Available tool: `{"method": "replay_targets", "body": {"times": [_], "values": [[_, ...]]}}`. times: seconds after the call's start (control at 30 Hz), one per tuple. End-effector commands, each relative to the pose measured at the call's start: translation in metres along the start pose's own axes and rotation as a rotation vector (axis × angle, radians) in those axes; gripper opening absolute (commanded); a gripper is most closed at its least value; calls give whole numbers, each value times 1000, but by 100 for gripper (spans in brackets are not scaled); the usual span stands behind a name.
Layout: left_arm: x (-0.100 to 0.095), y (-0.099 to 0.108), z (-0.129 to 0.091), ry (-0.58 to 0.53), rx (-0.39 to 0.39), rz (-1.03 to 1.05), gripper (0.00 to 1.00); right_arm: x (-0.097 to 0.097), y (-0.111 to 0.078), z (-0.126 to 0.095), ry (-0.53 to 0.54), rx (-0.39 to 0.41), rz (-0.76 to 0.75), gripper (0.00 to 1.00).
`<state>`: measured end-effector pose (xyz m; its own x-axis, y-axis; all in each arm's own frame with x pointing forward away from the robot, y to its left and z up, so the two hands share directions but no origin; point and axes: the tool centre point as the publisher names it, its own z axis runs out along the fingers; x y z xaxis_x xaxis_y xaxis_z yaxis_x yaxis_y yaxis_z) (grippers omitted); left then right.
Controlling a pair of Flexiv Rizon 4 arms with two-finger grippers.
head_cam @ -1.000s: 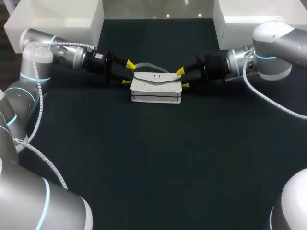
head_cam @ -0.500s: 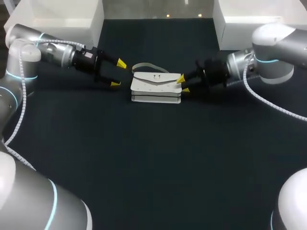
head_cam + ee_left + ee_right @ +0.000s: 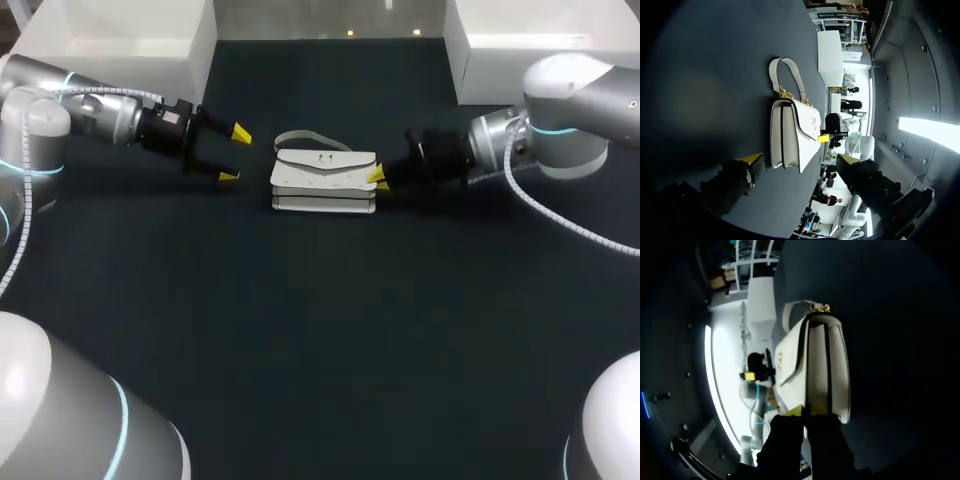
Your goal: Pick up the bag, open it, inspect its contents, close it, and place it on the opposite side
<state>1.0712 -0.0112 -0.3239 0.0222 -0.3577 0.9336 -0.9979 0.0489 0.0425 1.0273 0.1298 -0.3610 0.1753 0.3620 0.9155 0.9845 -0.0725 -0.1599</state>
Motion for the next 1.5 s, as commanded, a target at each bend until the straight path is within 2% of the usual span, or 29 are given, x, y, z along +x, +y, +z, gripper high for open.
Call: {"method": "replay_targets", "body": {"times": [0.03,0.23,0.43,0.7,0.8,1.47,1.5], "values": [[5,4,-11,-44,82,5,100,-3,9,-8,11,34,1,0],[11,3,-36,-135,99,30,100,-10,18,-30,37,73,-13,0],[14,5,-57,-293,75,40,100,-19,30,-65,42,58,-19,0],[18,11,-78,-506,25,2,100,-30,38,-109,-35,51,-20,0],[23,13,-88,-580,25,-12,100,-30,38,-109,-35,51,-20,0],[23,13,-88,-580,25,-12,100,-30,38,-109,-35,51,-20,0],[24,13,-92,-606,42,-9,100,-30,38,-109,-35,51,-20,0]]}}
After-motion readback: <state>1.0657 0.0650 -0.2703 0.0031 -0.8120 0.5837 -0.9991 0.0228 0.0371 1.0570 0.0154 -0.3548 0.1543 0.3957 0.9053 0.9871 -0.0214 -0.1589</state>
